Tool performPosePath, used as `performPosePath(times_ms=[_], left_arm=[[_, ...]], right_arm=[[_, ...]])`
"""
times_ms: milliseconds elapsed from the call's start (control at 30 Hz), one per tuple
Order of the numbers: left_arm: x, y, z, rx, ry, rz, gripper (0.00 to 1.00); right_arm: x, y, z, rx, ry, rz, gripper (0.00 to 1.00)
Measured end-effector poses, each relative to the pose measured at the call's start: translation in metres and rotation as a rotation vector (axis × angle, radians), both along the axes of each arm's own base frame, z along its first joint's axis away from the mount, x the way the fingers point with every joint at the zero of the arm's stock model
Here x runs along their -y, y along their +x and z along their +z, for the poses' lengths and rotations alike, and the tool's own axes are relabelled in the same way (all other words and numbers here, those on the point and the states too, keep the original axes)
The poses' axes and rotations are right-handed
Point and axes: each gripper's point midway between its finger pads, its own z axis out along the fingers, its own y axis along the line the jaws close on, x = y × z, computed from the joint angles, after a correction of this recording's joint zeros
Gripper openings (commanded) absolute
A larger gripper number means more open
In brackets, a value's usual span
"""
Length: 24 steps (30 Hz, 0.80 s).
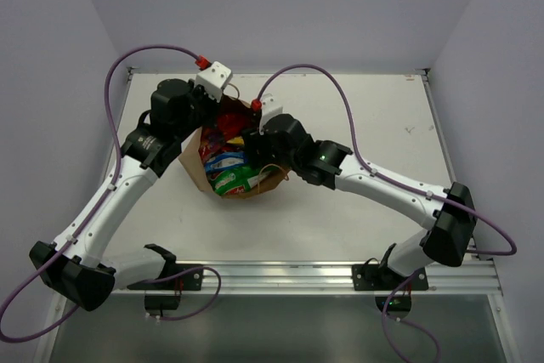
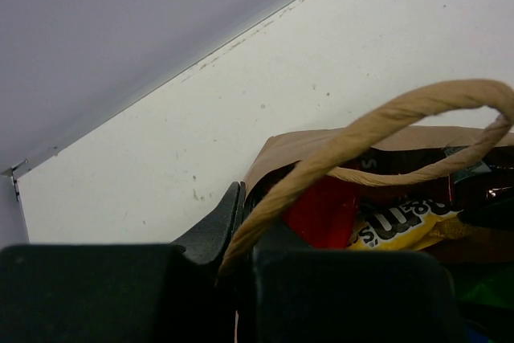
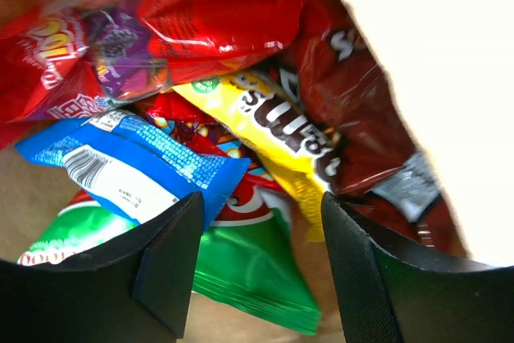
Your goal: Take the snacks out of the paper bag
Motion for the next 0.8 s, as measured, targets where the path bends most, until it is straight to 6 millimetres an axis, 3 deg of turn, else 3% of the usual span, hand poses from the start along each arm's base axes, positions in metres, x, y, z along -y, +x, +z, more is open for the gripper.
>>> performPosePath(times_ms=[200,367,467,600,700,733,767,800], left_arm=[[-0.001,0.0,-0.001,-0.004,-0.001,0.004,0.0],[-0.001,-0.001,-0.001,-0.007,-0.004,0.006,0.0],[-0.001,-0.001,-0.001,-0.007,-0.004,0.006,0.0],[-0.001,-0.001,-0.001,-0.009,-0.003,0.006,0.0],[-0.001,-0.001,-0.001,-0.011,-0.002,0.006,0.0],[-0.001,-0.001,-0.001,-0.012,-0.002,0.006,0.0],[-0.001,-0.001,-0.001,-0.013,-0.001,0.006,0.0],[-0.001,-0.001,-0.001,-0.014,0.0,0.006,0.0]], right_arm=[[0.007,0.005,0.021,0.138,-0.041,0.064,0.55],[0.004,0.008,0.024,0.187,-0.07,0.108,0.49],[-0.001,0.01,0.016,0.19,-0.089,0.126,0.43],[-0.009,0.012,-0.011,0.157,-0.135,0.154,0.41],[-0.01,0.014,-0.021,0.15,-0.155,0.163,0.25],[-0.01,0.015,-0.02,0.153,-0.154,0.165,0.1],[-0.011,0.016,-0.019,0.157,-0.15,0.163,0.01],[-0.01,0.016,-0.019,0.159,-0.153,0.166,0.01]])
